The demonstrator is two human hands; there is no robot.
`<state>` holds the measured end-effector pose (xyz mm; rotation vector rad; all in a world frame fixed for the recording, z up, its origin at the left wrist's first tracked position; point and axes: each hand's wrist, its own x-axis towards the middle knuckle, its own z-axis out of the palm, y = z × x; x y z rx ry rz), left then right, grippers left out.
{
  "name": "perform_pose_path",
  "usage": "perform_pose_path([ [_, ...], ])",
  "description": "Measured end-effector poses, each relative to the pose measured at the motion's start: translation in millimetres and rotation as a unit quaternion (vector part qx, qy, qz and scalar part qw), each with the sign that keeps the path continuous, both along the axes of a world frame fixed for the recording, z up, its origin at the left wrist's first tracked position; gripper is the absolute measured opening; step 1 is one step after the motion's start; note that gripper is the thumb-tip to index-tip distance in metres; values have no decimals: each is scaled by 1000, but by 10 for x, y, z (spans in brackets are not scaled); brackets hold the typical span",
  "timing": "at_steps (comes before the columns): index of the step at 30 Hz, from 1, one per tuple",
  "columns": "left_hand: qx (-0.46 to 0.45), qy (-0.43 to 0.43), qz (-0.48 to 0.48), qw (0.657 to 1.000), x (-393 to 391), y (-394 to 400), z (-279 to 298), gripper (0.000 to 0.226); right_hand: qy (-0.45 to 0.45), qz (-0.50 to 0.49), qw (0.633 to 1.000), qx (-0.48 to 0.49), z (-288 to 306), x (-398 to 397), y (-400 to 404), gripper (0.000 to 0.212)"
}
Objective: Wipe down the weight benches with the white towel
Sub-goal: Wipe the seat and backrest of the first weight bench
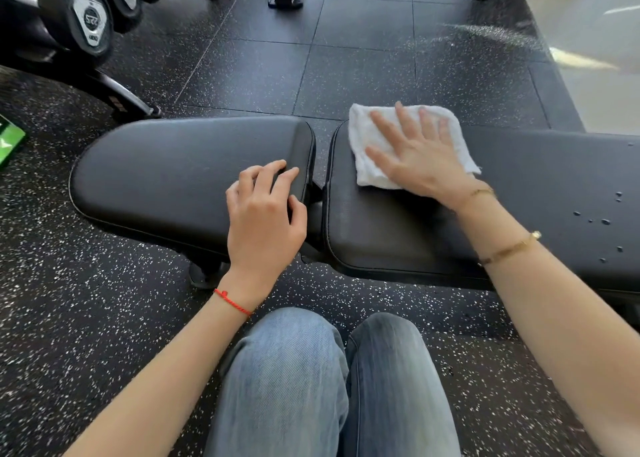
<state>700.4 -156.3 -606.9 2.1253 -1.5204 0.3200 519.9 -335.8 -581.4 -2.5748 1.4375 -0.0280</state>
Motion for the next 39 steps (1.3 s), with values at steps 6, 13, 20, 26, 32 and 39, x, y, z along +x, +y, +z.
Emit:
perform_pose_path([
  [6, 24, -6, 4, 1000, -5, 10, 34, 46, -1, 52, 998, -34, -18, 43, 573, 64],
  [13, 60, 5, 2, 998, -6, 16, 55, 48, -15, 105, 994, -25, 1, -142, 834, 69],
  [20, 55, 2, 3, 998, -30, 17, 57, 46, 2, 63, 997, -36, 21, 1, 808, 69],
  [26, -29, 21, -52, 998, -39, 22, 27, 38, 10, 67, 995, -77, 9, -94, 1220, 77],
  [32, -76, 104, -150, 980, -415, 55, 22, 34, 1, 61, 981, -186, -188, -337, 1542, 74],
  [39, -49, 140, -203, 968, -567, 213, -26, 44, -5, 6, 963, -271, -325, -948, 1590, 71],
])
